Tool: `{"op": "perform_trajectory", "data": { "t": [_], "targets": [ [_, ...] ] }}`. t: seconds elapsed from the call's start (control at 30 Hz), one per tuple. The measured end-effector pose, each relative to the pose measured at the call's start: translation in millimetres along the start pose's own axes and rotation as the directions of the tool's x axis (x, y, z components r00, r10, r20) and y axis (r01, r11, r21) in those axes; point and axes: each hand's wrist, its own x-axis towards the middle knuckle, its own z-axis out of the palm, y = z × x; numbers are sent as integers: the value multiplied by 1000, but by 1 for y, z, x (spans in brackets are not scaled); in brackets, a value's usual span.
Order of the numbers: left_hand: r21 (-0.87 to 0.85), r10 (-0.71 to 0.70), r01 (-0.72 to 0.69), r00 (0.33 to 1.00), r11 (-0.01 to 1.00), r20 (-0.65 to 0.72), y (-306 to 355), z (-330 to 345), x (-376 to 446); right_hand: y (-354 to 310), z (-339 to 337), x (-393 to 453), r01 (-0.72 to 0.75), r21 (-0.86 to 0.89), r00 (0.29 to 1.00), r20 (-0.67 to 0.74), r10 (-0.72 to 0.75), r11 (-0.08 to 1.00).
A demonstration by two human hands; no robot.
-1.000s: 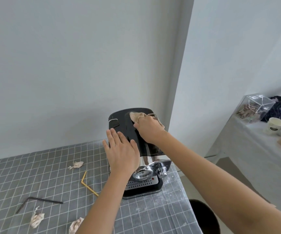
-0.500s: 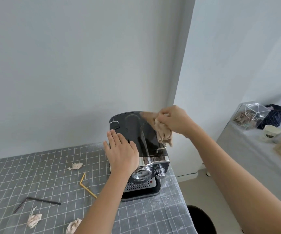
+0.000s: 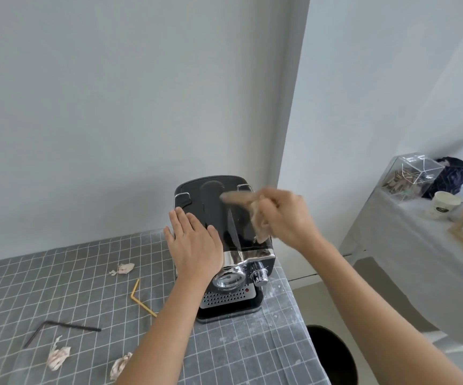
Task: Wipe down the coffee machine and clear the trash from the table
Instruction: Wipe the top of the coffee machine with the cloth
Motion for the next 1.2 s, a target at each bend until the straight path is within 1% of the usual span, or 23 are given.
{"op": "perform_trajectory", "data": {
  "t": [0.03,0.07,0.1,0.17,0.2,0.23,0.37,0.4,0.43,0.47,0.53,0.57,0.6,0.63,0.67,0.73,0.8,0.87,0.9,1.03,1.1,1.13,1.2],
  "targets": [
    [0,-1,1,1000,1000,5,0,0,0,2,-5,1,-14,17,996,-90,15,1000],
    [-2,1,-1,1000,1000,6,1,1,1,6,-5,1,2,-38,989,-148,-8,999],
    [-3,6,-6,1000,1000,1,1,2,1,11,-2,0,27,-131,986,-160,-48,991],
    [-10,9,-10,1000,1000,-17,2,2,1,33,20,-7,99,-350,987,-85,-137,932],
    [-12,7,-7,1000,1000,-19,2,2,0,46,33,-13,127,-427,987,-36,-157,895],
    [-9,5,-5,1000,1000,-17,1,2,0,58,44,-20,135,-441,987,-16,-158,887],
    [-6,3,-3,1000,1000,-9,0,1,1,75,43,-32,184,-286,979,-32,-201,940],
    [-2,2,-2,1000,1000,-8,0,1,1,73,39,-35,181,-229,979,-49,-197,956],
    [3,-1,1,1000,1000,-5,0,1,1,73,34,-39,159,-141,979,-101,-174,977],
    [8,-3,3,1000,1000,-2,0,1,0,70,30,-45,112,-22,976,-183,-114,993],
    [16,-5,5,1000,1000,-6,0,1,1,69,24,-60,1,245,940,-331,83,969],
    [16,-5,5,1000,1000,-7,1,1,1,69,22,-64,-61,304,915,-363,175,951],
    [13,-4,4,1000,1000,-5,1,1,1,73,22,-66,-134,287,904,-357,235,949],
    [10,-1,1,1000,1000,-4,1,2,1,75,25,-67,-197,224,913,-312,262,954],
    [8,1,-1,1000,1000,-5,1,2,1,75,30,-67,-227,130,940,-231,252,965],
    [7,-1,1,1000,1000,-11,0,2,1,72,41,-68,-167,-115,982,-108,155,979],
    [9,-3,3,1000,1000,-12,0,2,1,71,42,-70,-95,-331,995,-73,75,939],
    [8,-1,1,1000,1000,-9,0,3,0,66,39,-74,-72,-491,997,-38,61,868],
    [7,-2,2,1000,1000,-7,0,3,0,63,38,-76,-78,-529,997,-24,78,845],
    [16,-2,2,1000,1000,-12,-1,2,0,58,36,-82,-70,-569,995,17,98,819],
    [22,3,-3,1000,1000,-18,0,2,0,59,30,-91,-54,-538,995,40,89,841],
    [22,3,-2,1000,1000,-19,0,2,0,59,24,-95,-73,-467,994,37,102,881],
    [19,0,0,1000,1000,-30,0,0,0,51,9,-99,-185,-193,981,22,193,964]
  ]
}}
